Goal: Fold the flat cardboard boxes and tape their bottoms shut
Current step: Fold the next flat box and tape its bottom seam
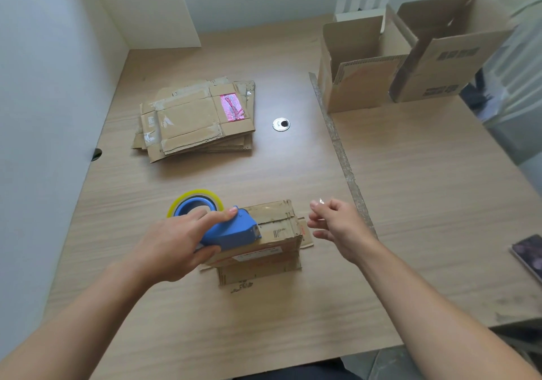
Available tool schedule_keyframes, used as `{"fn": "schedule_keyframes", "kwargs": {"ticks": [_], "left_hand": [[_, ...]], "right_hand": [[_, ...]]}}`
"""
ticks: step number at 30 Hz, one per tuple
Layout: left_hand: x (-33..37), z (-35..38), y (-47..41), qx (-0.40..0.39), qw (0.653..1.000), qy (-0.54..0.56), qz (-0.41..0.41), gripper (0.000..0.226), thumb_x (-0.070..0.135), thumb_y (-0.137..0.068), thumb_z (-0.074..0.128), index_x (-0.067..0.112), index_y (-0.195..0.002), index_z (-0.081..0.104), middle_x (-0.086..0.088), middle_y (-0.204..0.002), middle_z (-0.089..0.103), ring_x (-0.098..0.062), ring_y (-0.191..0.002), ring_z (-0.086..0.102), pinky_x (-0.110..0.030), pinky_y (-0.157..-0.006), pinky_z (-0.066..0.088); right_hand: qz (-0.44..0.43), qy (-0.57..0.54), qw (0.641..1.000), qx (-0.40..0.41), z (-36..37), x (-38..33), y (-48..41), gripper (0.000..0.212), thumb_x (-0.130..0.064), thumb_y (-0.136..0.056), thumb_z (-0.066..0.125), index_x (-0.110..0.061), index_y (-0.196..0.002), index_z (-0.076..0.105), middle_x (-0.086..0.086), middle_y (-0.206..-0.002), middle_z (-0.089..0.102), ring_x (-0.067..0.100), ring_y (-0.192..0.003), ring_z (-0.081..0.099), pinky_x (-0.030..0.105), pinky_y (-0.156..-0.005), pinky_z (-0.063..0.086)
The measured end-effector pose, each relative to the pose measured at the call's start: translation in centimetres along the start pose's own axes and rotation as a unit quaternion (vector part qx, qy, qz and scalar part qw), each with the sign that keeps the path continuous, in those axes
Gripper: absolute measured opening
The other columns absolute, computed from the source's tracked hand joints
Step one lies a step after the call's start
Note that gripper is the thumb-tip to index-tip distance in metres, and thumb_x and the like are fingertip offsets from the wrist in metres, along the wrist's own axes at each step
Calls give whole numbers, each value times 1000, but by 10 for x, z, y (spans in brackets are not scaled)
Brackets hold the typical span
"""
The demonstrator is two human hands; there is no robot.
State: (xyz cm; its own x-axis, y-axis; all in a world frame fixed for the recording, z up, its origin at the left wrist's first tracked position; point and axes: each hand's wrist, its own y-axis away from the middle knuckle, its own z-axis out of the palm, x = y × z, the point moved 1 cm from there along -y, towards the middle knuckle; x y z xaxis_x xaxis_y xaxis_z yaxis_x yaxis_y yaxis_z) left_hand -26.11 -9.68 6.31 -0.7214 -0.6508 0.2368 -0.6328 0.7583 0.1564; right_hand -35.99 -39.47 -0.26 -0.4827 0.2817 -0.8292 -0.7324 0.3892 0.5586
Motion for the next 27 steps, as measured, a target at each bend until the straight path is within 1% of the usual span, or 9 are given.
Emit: {"fn": "schedule_keyframes", "kwargs": {"ticks": [6,11,13,18,20,22,24,26,27], "left_hand": [[-1,-1,-1,3,1000,-5,4,79,47,-91,60,66,-136,-1,14,-123,53,-19,-97,60,-34,-67,49],[1,-1,-1,6,1000,-16,3,79,49,-91,60,66,-136,-2,15,-124,53,-18,-98,60,-32,-65,46],[1,-1,-2,7,1000,-20,1,79,49,-91,59,65,-136,-2,15,-125,53,-18,-97,60,-30,-62,39],[-1,0,-4,4,1000,-19,1,79,49,-90,61,66,-136,-2,15,-128,53,-19,-99,61,-29,-63,38],[0,0,-5,7,1000,-19,1,80,48,-90,61,65,-137,-1,14,-127,54,-20,-99,61,-29,-64,39],[0,-1,-6,12,1000,-21,-6,79,50,-90,60,65,-138,-1,14,-127,54,-20,-99,61,-30,-64,42],[2,-1,-5,15,1000,-24,-14,78,51,-90,59,64,-138,-1,14,-126,54,-19,-98,60,-31,-64,43],[4,0,-3,24,999,-28,-16,78,50,-90,60,63,-139,0,14,-125,55,-19,-96,61,-30,-62,39],[5,0,-1,28,999,-31,-17,78,50,-90,60,63,-140,1,13,-124,55,-20,-95,61,-30,-61,38]], "right_hand": [[39,64,997,19,8,6,-3,25,-30,-95,64,-16,-78,52,0,-65,63,12,-54,61,26,-50,41],[100,77,992,-19,15,10,-4,24,-31,-98,59,-15,-79,53,0,-62,56,13,-49,55,23,-48,38],[124,85,988,-35,20,12,-5,27,-33,-98,58,-16,-77,55,-1,-61,55,14,-50,53,22,-49,37],[158,122,977,-72,22,14,-5,34,-47,-95,56,-14,-95,65,4,-83,60,15,-58,60,26,-56,49],[118,156,980,-43,25,12,-7,32,-44,-96,56,-16,-104,66,3,-88,63,16,-68,63,32,-61,57],[44,224,973,16,31,7,-10,25,-39,-96,56,-20,-111,65,6,-108,67,22,-95,64,41,-78,60],[-18,287,957,38,33,0,-12,40,-35,-96,56,-27,-136,53,13,-136,52,29,-121,54,37,-103,46],[-37,312,949,31,31,-6,-10,55,-33,-95,58,-31,-147,41,15,-142,40,30,-128,48,32,-107,35],[-53,323,945,29,28,-7,-10,48,-32,-94,60,-29,-141,48,13,-137,44,29,-124,51,32,-104,37]]}}
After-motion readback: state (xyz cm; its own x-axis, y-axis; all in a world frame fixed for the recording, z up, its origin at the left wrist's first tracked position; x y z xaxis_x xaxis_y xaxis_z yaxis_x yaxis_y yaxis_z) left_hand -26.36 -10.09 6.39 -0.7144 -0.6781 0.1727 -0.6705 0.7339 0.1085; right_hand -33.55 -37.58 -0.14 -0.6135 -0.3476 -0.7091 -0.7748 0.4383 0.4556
